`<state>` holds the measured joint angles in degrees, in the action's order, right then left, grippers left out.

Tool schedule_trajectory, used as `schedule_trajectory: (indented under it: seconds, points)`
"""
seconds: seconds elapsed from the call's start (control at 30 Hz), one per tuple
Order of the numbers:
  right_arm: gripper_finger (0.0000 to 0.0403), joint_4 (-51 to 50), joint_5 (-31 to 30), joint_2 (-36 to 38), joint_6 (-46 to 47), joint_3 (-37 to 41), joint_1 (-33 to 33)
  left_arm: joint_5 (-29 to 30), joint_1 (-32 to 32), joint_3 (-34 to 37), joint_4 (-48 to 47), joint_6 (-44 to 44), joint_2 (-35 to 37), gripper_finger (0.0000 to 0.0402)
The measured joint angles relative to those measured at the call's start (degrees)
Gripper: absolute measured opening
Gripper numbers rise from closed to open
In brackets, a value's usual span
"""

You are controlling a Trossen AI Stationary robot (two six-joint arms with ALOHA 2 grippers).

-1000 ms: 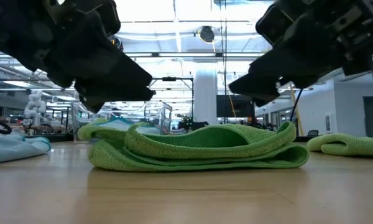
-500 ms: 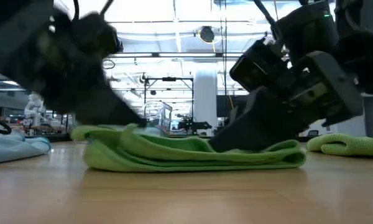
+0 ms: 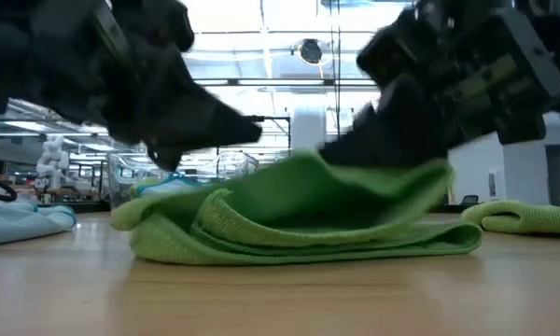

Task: Fold microfiber towels
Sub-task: Put the top green microfiber cloth into the bin

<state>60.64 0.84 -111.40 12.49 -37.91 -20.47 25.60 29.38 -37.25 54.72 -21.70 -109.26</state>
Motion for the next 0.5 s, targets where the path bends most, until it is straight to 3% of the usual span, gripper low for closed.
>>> schedule_trajectory:
  seconds: [0.17,0.33,0.5]
  points:
    - [0.0012,0.0,-0.6,2.5,-5.6,0.8,0.0,-1.4,-0.5,-0.5,-0.9,-3.1,-5.5,0.0003]
    - [0.0013,-2.7,-0.2,2.1,-4.9,0.9,-0.3,-0.9,0.4,-0.8,-0.1,-7.2,-9.4,0.0019]
    - [0.0013,-9.8,4.0,2.1,-2.3,0.9,-1.2,1.0,1.2,-0.9,0.8,-7.4,-10.1,0.0019]
